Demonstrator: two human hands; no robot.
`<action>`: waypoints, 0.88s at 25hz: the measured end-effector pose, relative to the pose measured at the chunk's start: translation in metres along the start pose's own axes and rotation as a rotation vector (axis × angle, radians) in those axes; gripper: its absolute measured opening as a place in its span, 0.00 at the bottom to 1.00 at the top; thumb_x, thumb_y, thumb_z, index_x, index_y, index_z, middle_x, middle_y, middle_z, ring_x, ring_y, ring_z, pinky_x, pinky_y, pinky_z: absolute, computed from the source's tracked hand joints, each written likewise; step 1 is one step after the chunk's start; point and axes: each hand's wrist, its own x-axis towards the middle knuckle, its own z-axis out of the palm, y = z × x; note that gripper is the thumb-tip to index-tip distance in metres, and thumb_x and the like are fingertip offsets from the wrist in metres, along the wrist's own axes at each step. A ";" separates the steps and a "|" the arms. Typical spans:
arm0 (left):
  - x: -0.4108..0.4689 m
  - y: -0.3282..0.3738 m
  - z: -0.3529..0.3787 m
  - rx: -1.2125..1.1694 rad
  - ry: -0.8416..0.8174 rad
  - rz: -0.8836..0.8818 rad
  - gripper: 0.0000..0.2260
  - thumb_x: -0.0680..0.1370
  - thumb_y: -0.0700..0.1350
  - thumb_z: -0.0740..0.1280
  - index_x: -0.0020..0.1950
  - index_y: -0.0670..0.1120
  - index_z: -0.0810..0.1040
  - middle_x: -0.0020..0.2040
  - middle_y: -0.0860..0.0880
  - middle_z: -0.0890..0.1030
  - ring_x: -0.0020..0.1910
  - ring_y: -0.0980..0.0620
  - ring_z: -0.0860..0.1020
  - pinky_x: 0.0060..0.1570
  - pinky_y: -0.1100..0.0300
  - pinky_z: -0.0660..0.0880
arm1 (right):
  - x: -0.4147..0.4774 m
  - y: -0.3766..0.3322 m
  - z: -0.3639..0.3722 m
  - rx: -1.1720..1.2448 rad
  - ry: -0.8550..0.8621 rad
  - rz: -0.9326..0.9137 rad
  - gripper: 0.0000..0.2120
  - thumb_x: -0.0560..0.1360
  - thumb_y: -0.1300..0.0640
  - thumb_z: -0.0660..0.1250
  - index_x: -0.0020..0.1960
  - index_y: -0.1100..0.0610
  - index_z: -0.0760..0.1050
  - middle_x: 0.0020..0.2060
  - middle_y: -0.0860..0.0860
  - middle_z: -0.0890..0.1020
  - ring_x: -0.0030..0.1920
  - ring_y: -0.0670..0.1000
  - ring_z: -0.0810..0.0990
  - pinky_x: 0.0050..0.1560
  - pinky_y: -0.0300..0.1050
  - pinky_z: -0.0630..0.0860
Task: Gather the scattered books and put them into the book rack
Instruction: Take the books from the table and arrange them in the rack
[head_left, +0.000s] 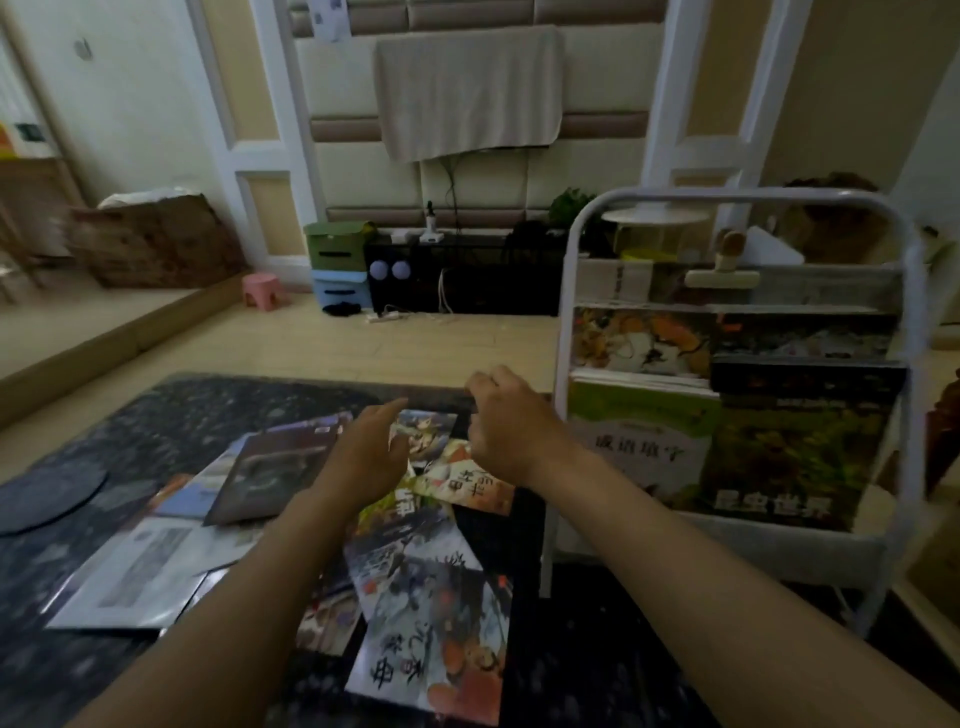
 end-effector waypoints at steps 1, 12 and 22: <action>-0.006 -0.012 0.003 0.002 -0.014 -0.029 0.23 0.82 0.44 0.61 0.77 0.48 0.63 0.74 0.45 0.68 0.71 0.43 0.69 0.67 0.49 0.69 | 0.003 -0.003 0.014 0.019 -0.068 0.048 0.18 0.80 0.60 0.59 0.69 0.61 0.66 0.62 0.59 0.70 0.59 0.60 0.71 0.55 0.54 0.74; -0.047 -0.089 0.093 -0.062 -0.157 -0.075 0.20 0.81 0.42 0.63 0.73 0.43 0.69 0.68 0.43 0.72 0.66 0.43 0.72 0.63 0.53 0.70 | 0.019 0.033 0.155 0.035 -0.528 0.482 0.09 0.78 0.54 0.67 0.52 0.57 0.68 0.50 0.54 0.72 0.44 0.54 0.75 0.39 0.48 0.72; -0.031 -0.115 0.139 0.154 -0.034 0.092 0.17 0.76 0.45 0.65 0.64 0.45 0.76 0.58 0.46 0.77 0.55 0.41 0.74 0.55 0.47 0.71 | 0.060 0.093 0.223 0.261 -0.191 1.234 0.41 0.71 0.37 0.70 0.72 0.62 0.61 0.69 0.60 0.70 0.65 0.62 0.74 0.58 0.51 0.74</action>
